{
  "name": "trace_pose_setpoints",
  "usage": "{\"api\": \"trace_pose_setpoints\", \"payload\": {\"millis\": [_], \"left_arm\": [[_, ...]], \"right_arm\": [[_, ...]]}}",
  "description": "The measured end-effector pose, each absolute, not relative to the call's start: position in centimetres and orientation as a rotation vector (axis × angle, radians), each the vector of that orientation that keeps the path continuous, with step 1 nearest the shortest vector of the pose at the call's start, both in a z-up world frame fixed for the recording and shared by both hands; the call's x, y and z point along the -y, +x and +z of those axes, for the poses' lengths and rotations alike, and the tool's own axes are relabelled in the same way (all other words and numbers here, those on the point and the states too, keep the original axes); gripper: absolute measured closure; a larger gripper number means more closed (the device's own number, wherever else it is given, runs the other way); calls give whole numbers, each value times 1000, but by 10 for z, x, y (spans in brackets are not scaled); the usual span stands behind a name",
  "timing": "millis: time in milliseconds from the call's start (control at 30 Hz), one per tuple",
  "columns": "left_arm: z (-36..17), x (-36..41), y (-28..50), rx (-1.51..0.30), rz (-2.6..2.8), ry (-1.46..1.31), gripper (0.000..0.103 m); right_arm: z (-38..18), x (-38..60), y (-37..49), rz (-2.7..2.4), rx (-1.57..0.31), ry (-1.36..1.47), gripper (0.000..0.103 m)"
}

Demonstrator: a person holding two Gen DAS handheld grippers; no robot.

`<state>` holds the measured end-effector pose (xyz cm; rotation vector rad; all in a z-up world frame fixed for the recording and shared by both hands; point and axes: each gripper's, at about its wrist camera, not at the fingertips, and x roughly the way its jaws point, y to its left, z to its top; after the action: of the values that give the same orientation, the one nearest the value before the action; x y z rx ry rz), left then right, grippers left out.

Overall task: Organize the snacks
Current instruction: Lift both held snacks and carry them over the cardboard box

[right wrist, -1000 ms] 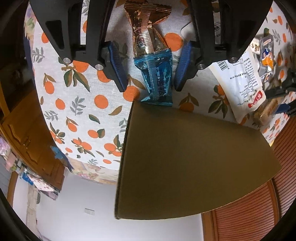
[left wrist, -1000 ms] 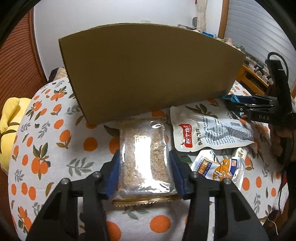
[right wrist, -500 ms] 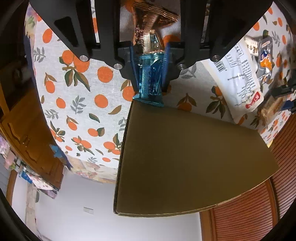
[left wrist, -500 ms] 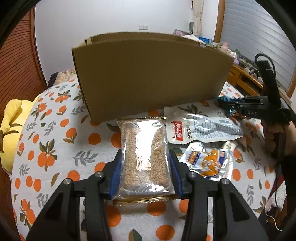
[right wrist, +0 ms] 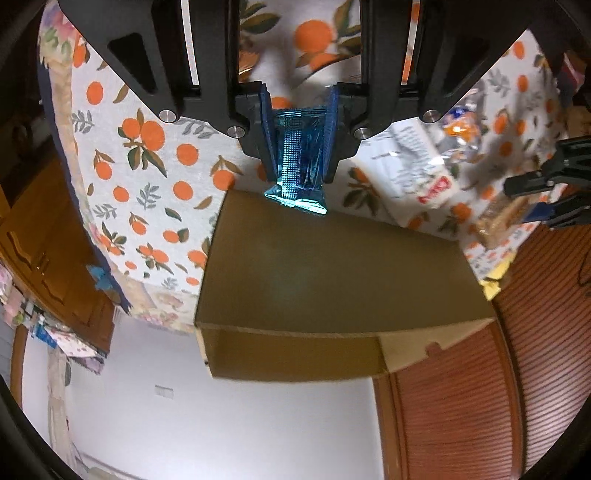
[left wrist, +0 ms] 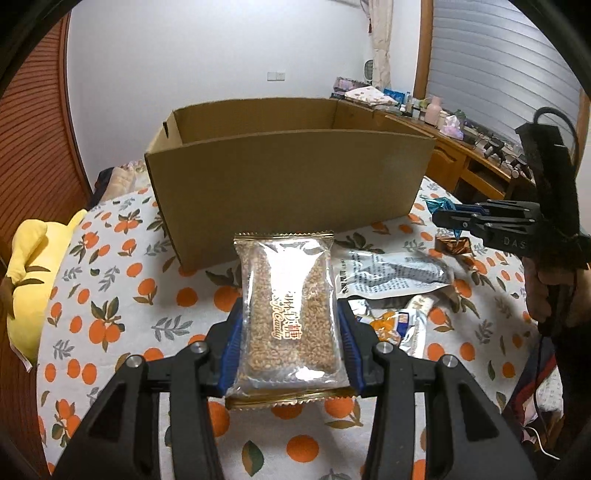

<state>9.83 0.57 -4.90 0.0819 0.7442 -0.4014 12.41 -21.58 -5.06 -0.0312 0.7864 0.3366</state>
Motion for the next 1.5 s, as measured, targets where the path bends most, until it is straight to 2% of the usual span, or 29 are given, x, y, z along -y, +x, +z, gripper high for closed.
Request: {"api": "trace_pose_setpoints", "payload": {"millis": [767,1500], "left_arm": [[-10,-5,90,-652,-427,67,58],[40,-4,163,-570,-421,48,58]], "right_arm": [[-16,215,79,352,-683,-13,82],[33,209,143,426,-601,-77,82]]}}
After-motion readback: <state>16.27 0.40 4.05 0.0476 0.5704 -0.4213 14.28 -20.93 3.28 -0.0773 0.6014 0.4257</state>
